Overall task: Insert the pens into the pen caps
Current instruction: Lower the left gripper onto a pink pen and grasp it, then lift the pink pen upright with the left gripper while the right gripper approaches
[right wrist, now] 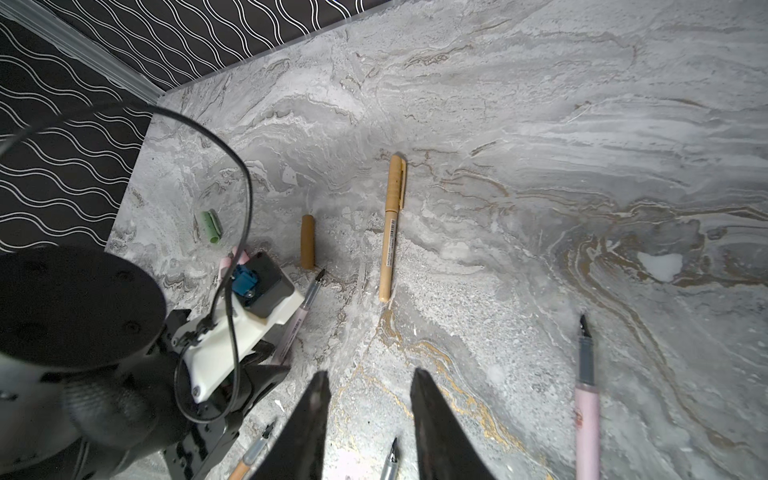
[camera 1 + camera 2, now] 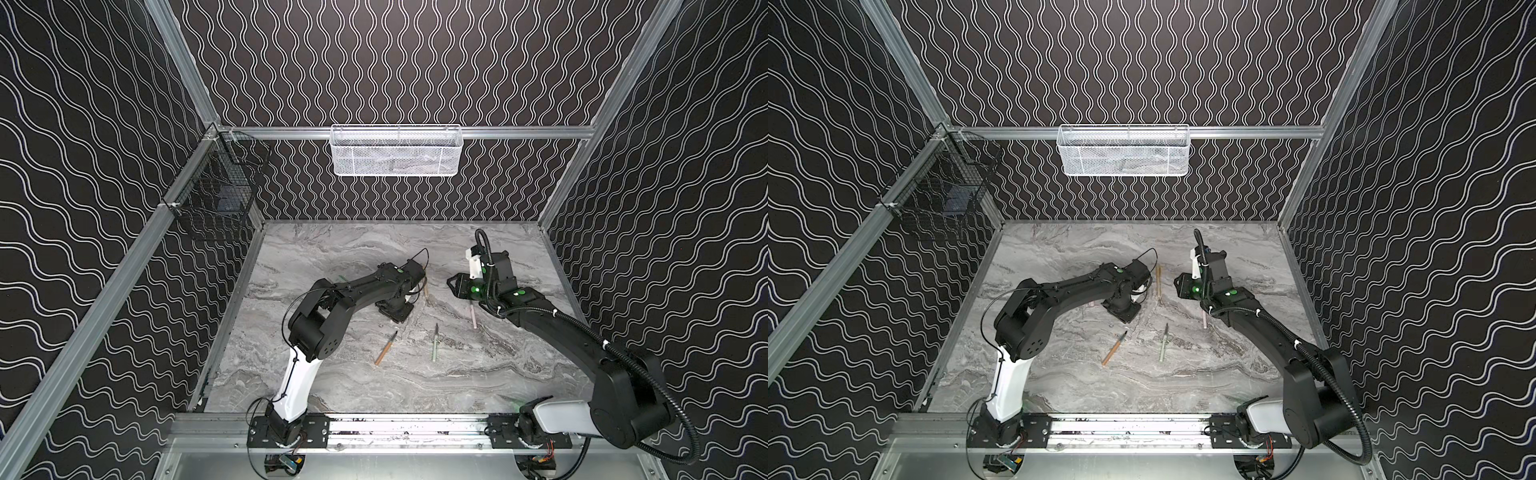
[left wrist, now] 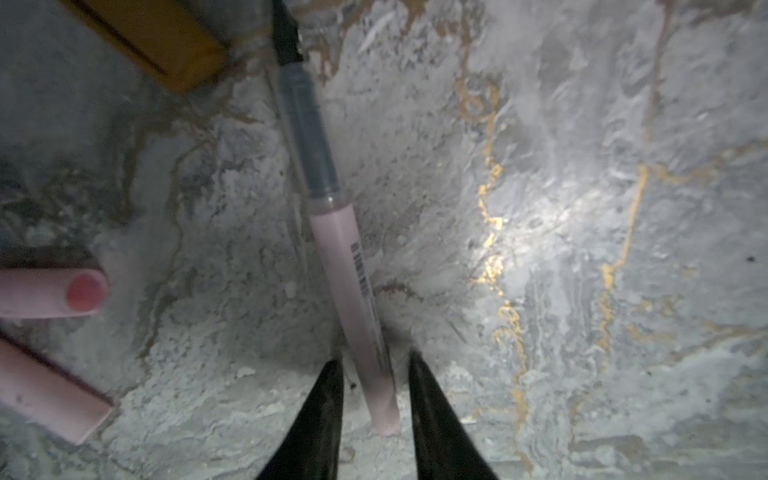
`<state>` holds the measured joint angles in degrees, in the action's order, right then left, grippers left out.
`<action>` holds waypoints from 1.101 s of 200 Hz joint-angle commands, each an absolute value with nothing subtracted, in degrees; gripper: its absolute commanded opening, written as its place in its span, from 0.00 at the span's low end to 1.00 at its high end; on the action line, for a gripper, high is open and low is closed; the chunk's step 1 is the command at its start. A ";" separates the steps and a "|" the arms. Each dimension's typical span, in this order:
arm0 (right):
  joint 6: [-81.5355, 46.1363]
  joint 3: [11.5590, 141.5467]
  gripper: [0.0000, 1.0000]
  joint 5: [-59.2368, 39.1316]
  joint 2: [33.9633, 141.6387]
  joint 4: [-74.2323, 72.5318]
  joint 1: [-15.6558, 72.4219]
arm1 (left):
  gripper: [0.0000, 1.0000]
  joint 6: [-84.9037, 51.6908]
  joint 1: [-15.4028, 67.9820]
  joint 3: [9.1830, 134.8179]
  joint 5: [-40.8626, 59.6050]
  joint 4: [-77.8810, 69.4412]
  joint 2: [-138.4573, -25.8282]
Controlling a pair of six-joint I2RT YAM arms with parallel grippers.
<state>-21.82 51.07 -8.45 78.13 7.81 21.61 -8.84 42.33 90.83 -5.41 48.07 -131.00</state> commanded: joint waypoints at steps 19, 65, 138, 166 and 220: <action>-21.97 50.88 0.36 -8.84 76.57 5.90 21.62 | 0.26 -8.44 42.28 90.46 -4.49 46.35 -132.45; -21.69 50.45 0.36 -8.48 75.76 5.80 21.62 | 0.13 -8.53 42.28 89.06 -4.77 45.73 -130.78; -21.99 50.82 0.36 -9.31 75.61 5.04 21.62 | 0.04 -9.95 42.28 84.58 -5.35 42.39 -124.81; -22.08 50.69 0.36 -9.74 75.41 4.98 21.62 | 0.01 -10.97 42.35 82.62 -4.57 39.65 -121.98; -22.85 49.43 0.38 -15.05 72.32 2.67 21.64 | 0.00 -15.33 42.29 68.86 -0.15 23.45 -105.50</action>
<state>-22.04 50.02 -11.03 74.06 6.87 21.61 -12.01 42.33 75.57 -3.92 36.45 -113.69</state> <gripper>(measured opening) 0.369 0.117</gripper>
